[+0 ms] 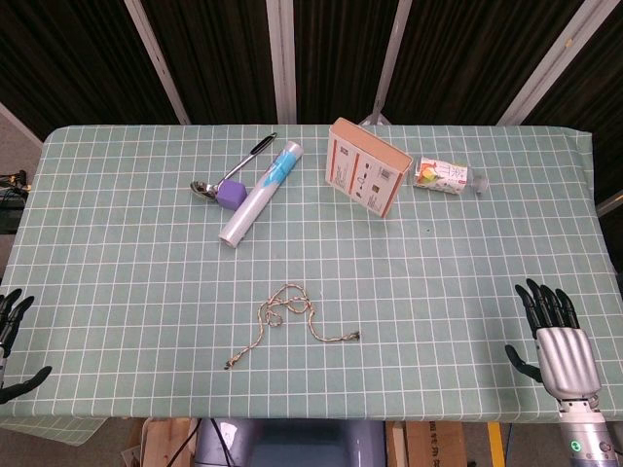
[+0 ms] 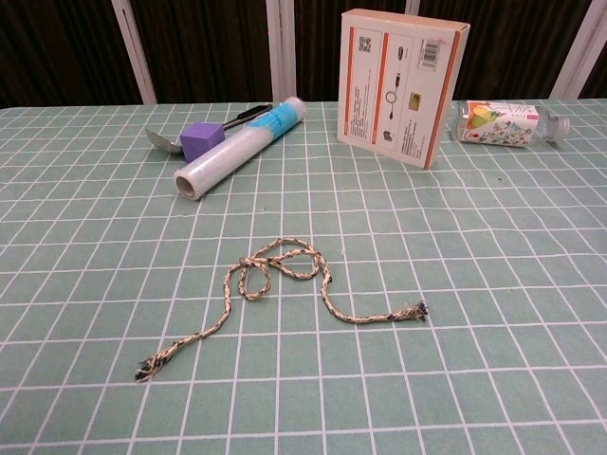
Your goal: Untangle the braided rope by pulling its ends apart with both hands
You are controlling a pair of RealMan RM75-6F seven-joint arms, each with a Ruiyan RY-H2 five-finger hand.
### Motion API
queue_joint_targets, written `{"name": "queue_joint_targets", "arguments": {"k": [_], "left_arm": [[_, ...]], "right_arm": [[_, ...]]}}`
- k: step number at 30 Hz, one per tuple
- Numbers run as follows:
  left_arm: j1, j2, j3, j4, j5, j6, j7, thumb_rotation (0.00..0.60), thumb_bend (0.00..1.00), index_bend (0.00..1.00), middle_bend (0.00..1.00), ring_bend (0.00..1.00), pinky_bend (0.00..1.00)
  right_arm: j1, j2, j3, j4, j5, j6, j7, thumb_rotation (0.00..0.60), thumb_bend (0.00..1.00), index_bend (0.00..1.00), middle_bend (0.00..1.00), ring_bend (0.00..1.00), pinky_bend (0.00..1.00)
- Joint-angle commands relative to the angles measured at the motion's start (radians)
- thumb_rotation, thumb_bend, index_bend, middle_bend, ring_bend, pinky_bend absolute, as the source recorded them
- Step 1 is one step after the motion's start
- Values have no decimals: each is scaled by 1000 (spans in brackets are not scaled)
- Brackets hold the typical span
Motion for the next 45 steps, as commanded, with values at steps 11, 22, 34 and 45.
{"name": "queue_joint_targets", "arguments": {"k": [11,22,34,45], "left_arm": [[2,1,1,-3,2,3,-1,600,21,9,0,0,0],[0,-1,-4,-1,3,6,-4,600,23,9,0,0,0],[-4,-8,-7,-2,-3,-3,14,600,24,9,0,0,0],[-9,-8,-8,-3,-8,-14,15,600,24,9,0,0,0]], "right_arm": [[8,2,-9,-24,-35,-3,33,600,289,0,0,0,0],[91,8,12,-141,-3,-141,138,600,288,163,0,0,0],[224,-184,64,-191,102,-303,11,600,288,377,87,0,0],[289,-379,70,-131,194,-367,-104,600,287,424,113,0,0]]}}
